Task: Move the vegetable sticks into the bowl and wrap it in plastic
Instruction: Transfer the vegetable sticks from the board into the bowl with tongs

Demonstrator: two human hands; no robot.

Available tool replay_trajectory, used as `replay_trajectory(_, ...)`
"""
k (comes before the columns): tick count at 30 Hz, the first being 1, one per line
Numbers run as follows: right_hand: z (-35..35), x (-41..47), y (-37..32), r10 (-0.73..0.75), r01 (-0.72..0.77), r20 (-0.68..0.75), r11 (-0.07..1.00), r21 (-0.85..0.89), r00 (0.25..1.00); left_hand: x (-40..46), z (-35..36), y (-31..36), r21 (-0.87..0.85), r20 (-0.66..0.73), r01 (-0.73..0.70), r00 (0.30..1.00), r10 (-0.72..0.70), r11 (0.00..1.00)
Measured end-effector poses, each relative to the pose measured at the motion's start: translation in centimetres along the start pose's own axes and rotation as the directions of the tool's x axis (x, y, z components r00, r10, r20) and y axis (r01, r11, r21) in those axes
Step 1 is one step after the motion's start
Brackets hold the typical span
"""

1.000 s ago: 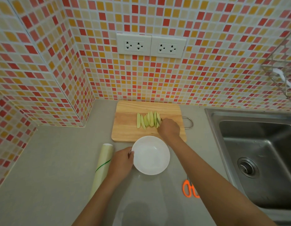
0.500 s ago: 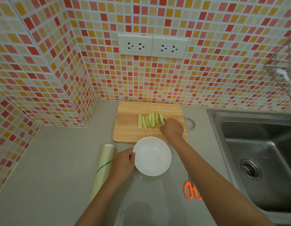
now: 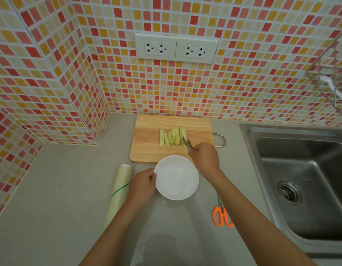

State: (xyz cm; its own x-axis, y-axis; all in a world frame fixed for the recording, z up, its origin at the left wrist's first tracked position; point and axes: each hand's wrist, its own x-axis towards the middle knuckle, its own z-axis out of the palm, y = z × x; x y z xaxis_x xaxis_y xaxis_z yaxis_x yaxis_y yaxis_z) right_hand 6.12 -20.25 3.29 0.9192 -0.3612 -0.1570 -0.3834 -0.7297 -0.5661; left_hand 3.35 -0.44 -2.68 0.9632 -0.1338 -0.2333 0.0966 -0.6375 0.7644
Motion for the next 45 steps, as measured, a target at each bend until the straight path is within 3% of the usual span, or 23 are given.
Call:
replay_trajectory(3, -0.8, -5.2, 1.1, -0.065, 0.065, 0.045, 0.998, 0.006, 0.997, 0.1, 0.0, 0.1, -0.005, 0.0, -0.012, 1.0, 0.012, 1.0)
replay_trajectory(8, 0.7, -9.7, 3.0, -0.045, 0.102, 0.235, 0.967, -0.235, 0.971, 0.3, 0.1, -0.2, 0.003, -0.002, -0.009, 1.0, 0.009, 1.0)
replay_trajectory(11, 0.7, -9.5, 2.5, -0.026, 0.105, 0.236, 0.938, -0.33, 0.971, 0.3, 0.2, -0.2, 0.003, 0.003, -0.005, 1.0, 0.005, 1.0)
replay_trajectory(18, -1.4, -0.2, -1.2, 0.0, -0.001, -0.004, 0.989, -0.148, 1.0, 0.3, 0.1, 0.1, 0.035, -0.007, -0.013, 1.0, 0.013, 0.999)
replay_trajectory(23, 1.6, 5.8, -2.4, 0.039, -0.027, 0.048, 0.969, -0.245, 0.998, 0.3, 0.1, 0.0, 0.018, 0.003, 0.009, 1.0, -0.009, 1.0)
replay_trajectory(29, 3.4, 6.6, -1.9, 0.015, -0.002, 0.042, 0.959, -0.284, 0.999, 0.1, 0.0, 0.1, -0.004, 0.004, -0.007, 1.0, 0.007, 1.0)
replay_trajectory(35, 0.6, 2.6, -1.0, 0.03, -0.029, 0.023, 0.999, -0.039, 0.999, 0.1, -0.1, 0.2, -0.003, 0.011, -0.02, 1.0, 0.02, 1.0)
replay_trajectory(38, -0.8, -2.6, 0.2, -0.004, 0.0, 0.086, 0.999, 0.042, 0.996, 0.2, -0.1, 0.0, -0.022, 0.019, -0.006, 1.0, 0.006, 1.0)
replay_trajectory(42, -0.2, -7.7, 1.5, -0.05, 0.083, 0.23, 0.987, -0.135, 0.972, 0.3, 0.0, -0.1, -0.023, 0.02, 0.004, 1.0, -0.003, 1.0)
replay_trajectory(45, 0.8, -8.3, 1.7, -0.006, 0.089, 0.277, 0.954, -0.285, 0.961, 0.5, 0.1, 0.0, -0.024, 0.018, 0.01, 1.0, -0.01, 1.0)
